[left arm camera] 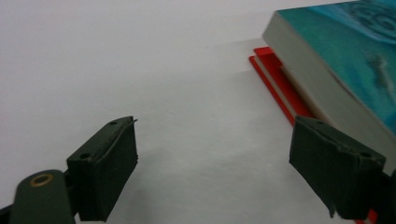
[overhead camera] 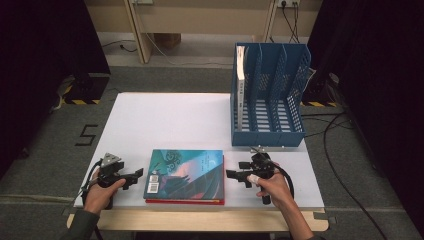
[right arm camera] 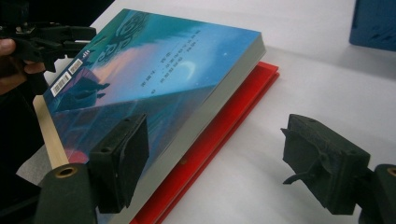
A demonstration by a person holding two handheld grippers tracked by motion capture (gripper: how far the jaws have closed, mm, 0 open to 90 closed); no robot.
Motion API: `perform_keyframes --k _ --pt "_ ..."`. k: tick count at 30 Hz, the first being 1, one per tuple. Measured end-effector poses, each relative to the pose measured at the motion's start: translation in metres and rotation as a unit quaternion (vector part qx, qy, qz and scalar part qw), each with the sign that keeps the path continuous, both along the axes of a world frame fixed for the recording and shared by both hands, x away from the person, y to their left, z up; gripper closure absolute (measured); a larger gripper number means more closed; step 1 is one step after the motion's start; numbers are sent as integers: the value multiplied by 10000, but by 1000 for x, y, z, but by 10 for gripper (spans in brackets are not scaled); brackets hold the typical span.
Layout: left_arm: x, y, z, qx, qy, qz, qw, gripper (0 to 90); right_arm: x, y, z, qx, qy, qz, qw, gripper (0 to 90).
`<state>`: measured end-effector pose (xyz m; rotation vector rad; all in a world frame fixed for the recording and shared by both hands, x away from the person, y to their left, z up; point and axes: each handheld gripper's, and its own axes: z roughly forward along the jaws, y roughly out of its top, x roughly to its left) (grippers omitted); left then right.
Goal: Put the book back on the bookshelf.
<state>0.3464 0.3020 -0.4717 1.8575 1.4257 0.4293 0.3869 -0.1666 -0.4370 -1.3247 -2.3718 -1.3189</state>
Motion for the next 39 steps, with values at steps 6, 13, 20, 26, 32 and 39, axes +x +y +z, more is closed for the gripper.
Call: perform_keyframes --k 6,13,20,26,32,39 --pt "-8 -11 8 -208 55 -275 9994 226 -1 5 -2 -51 58 39 10000 236" --pt "-11 -15 13 -353 128 -504 9980 508 0 6 -8 -14 152 45 9999 240" --pt "-19 -22 21 -129 26 -672 9977 618 1 9 -9 6 199 106 9997 240" --pt "-23 -26 24 29 -37 -761 9971 663 2 12 -13 16 273 134 9995 240" --pt "-30 -33 29 15 0 -1024 9947 622 4 15 -15 55 334 177 9993 255" --pt "-36 -59 31 314 -64 -1392 9897 163 5 11 -16 47 379 181 9991 258"
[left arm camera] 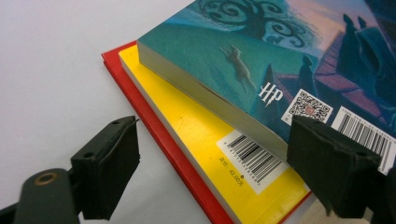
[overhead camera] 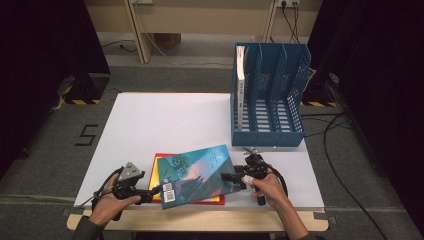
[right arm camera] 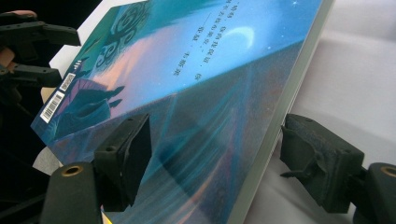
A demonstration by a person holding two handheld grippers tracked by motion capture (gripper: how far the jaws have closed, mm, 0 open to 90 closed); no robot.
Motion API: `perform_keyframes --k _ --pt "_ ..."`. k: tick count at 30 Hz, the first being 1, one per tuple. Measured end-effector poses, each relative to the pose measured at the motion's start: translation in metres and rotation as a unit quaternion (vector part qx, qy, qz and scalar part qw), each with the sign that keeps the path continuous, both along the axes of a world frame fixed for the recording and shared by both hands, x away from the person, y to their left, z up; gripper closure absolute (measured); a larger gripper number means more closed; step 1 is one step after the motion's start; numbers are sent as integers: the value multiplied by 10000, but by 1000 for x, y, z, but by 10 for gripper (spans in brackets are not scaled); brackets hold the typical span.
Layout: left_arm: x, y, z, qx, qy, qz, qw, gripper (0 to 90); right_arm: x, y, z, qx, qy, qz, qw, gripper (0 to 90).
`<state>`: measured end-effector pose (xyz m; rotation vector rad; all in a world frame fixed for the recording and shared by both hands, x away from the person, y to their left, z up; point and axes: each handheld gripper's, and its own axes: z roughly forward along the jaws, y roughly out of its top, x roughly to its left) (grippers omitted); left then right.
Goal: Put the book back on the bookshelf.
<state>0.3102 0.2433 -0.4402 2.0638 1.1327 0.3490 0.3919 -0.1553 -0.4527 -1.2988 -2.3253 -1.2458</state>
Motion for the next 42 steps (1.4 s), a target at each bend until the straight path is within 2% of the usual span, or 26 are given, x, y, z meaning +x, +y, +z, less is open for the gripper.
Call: perform_keyframes --k 8,13,15,17,21,24,25,26,28,31,33,35,38,39,42 --pt "0 1 -1 -27 -1 24 10000 151 1 1 -3 -22 102 59 9999 255" --pt "0 -5 -4 -174 18 -53 9998 155 5 3 -7 11 173 87 9998 232" --pt "0 -7 -3 -118 -4 -67 9999 146 7 3 -8 16 206 54 9998 226" --pt "1 -7 -4 -152 11 -66 9999 138 9 3 -9 66 252 60 9996 225" --pt "2 -6 -5 -173 42 -62 9998 131 14 6 -15 285 499 108 9983 218" --pt "3 -5 -6 -232 107 -17 9997 108 17 9 -15 279 547 172 9980 222" --pt "4 -4 -6 -249 163 -12 9996 103 18 9 -15 257 563 197 9979 230" --pt "5 -3 -7 -173 189 -13 9997 94 19 10 -14 263 588 197 9977 243" --pt "6 -3 -9 -127 237 20 9996 53 20 7 -13 310 559 157 9978 316" --pt "6 -2 -10 -163 268 28 9995 49 17 3 -6 298 260 164 9991 409" --pt "7 0 -11 -246 355 45 9991 48 16 3 -3 301 155 160 9993 450" --pt "8 1 -12 -279 387 56 9988 40 16 0 1 419 90 147 9990 495" --pt "8 1 -11 -208 341 34 9992 34 17 -5 9 922 69 190 9955 548" --pt "8 1 -11 -198 342 34 9992 32 18 -5 11 1015 66 243 9945 556" --pt "8 1 -11 -192 346 34 9992 26 22 -3 20 886 134 396 9952 561"
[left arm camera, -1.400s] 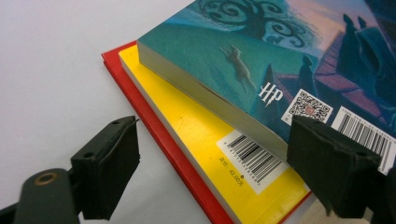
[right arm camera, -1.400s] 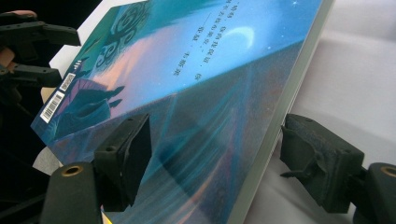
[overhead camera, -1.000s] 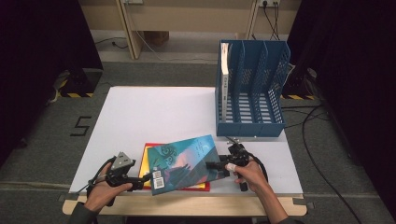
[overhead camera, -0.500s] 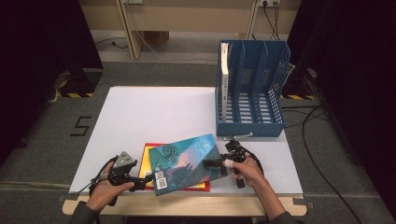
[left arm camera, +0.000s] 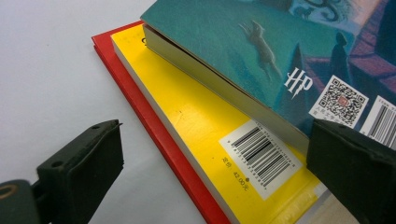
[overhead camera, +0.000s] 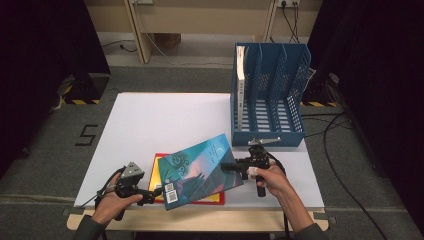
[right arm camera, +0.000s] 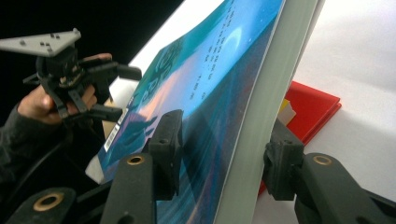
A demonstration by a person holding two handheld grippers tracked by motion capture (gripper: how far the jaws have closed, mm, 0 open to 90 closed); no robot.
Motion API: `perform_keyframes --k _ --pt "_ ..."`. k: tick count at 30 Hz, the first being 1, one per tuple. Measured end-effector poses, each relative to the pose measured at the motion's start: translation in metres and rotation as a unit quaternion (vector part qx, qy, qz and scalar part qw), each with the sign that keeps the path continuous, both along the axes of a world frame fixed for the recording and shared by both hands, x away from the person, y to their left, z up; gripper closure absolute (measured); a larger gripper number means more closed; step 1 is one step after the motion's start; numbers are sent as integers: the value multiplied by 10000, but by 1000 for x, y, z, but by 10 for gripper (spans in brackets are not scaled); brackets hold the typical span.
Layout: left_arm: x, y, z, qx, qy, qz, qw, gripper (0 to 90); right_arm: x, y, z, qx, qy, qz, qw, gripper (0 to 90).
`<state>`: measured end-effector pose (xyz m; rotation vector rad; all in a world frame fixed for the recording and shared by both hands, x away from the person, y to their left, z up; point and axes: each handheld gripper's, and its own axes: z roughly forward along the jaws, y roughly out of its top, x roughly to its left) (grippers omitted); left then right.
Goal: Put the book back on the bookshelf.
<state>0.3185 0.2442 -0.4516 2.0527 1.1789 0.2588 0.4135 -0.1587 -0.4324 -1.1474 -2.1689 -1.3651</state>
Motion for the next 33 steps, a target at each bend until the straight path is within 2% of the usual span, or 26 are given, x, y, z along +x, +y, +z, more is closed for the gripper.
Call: perform_keyframes --k 4,6,7,8,9,11,15,17,19,21,22,24,25,26,28,30,33 --pt "1 0 0 23 9 -6 10000 12 8 6 10 -47 40 106 9999 571" --pt "1 0 -1 -26 21 -6 10000 7 10 15 8 71 262 237 9993 589" --pt "1 0 -2 -28 11 -8 10000 8 8 32 7 -87 251 426 9987 597" --pt "1 0 -1 8 -12 -20 10000 8 8 32 7 -87 251 426 9987 597" --pt "1 0 -1 0 -23 -30 10000 11 8 35 10 -138 193 516 9984 611" --pt "0 -1 -1 -6 -55 -36 10000 14 9 36 18 -29 128 522 9985 654" --pt "1 -3 -2 -93 -75 -100 9999 40 9 39 41 -369 -95 707 9968 670" --pt "1 -3 -2 -70 -128 -104 9998 58 9 40 45 -440 -171 744 9961 674" --pt "1 0 -4 -25 -180 -4 9998 193 10 42 55 -515 -258 779 9953 687" --pt "3 6 -5 -53 -182 151 9997 124 11 42 65 -621 -358 793 9943 694" --pt "5 9 -6 -107 -185 250 9995 165 11 42 71 -709 -422 828 9931 696" --pt "8 16 -7 -193 -163 394 9989 138 13 39 83 -821 -542 775 9921 704" --pt "9 19 -8 -191 -168 451 9987 143 15 35 95 -1016 -634 731 9901 710" --pt "10 21 -8 -184 -173 518 9983 143 15 35 95 -1016 -634 731 9901 710" --pt "12 26 -9 -189 -174 588 9979 147 16 30 105 -1214 -702 745 9873 714" --pt "14 32 -11 -239 -157 691 9972 144 15 25 113 -1325 -708 681 9863 715" --pt "18 41 -13 -275 -136 888 9956 141 14 18 125 -1594 -753 665 9821 719"
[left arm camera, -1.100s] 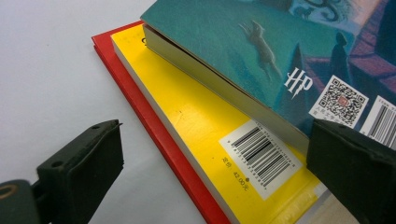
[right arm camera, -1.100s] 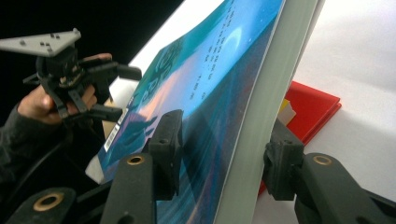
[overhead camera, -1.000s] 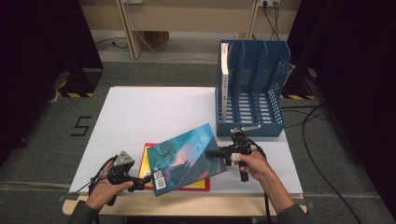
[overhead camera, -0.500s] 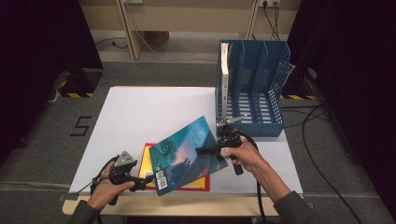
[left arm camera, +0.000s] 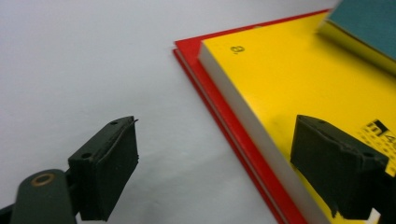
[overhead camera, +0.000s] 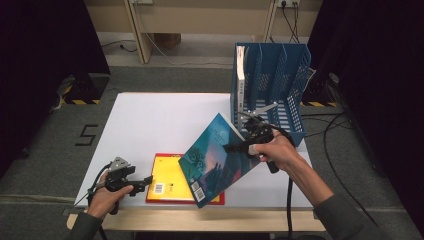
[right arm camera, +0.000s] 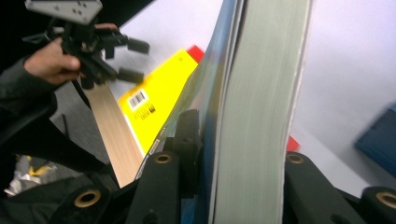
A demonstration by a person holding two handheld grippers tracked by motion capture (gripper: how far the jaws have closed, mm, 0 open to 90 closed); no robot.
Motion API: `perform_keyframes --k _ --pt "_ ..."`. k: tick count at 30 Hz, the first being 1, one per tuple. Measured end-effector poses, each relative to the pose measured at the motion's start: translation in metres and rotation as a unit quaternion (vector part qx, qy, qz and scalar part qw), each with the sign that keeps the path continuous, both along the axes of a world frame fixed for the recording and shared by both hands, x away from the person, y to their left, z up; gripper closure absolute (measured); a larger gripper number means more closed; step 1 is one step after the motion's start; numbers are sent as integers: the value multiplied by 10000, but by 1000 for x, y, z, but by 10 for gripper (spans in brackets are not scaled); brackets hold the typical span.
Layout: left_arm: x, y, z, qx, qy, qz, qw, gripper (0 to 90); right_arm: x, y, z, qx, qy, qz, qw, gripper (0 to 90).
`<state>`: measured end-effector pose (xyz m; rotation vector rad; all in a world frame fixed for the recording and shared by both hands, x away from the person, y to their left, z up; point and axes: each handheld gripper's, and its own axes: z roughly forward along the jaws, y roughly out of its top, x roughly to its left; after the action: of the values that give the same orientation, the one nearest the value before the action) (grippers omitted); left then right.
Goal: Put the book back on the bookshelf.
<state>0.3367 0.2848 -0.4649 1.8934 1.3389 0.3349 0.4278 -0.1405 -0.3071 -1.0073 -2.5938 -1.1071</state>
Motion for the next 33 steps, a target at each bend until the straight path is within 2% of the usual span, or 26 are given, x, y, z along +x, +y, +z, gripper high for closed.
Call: perform_keyframes --k 3,4,5,6,7,10,14,18,20,23,33 --pt "3 7 -4 236 -24 213 9995 146 -1 -7 15 -317 -104 -89 9994 725" --pt "4 8 -7 291 17 207 9994 146 -3 -10 27 -544 -187 -94 9983 731" --pt "5 9 -9 360 67 202 9991 146 -3 -10 27 -544 -187 -94 9983 731" --pt "6 9 -12 470 125 169 9987 144 -5 -12 37 -753 -305 -86 9967 738" --pt "6 8 -13 515 73 155 9985 144 -5 -12 37 -753 -305 -86 9967 738" --pt "3 2 -15 818 -24 75 9966 125 -8 -16 49 -1062 -481 -130 9931 740" --pt "3 3 -15 781 -32 96 9969 123 -12 -23 54 -1561 -726 -151 9850 742" --pt "3 2 -16 778 -41 98 9969 115 -14 -35 49 -1959 -666 -234 9781 742" --pt "3 2 -16 780 -41 88 9969 110 -15 -42 46 -1991 -622 -266 9776 742" --pt "3 1 -17 783 -48 109 9969 96 -15 -49 46 -1856 -610 -400 9799 742" --pt "4 1 -17 772 -65 94 9969 85 -13 -48 44 -1670 -463 -415 9840 739"
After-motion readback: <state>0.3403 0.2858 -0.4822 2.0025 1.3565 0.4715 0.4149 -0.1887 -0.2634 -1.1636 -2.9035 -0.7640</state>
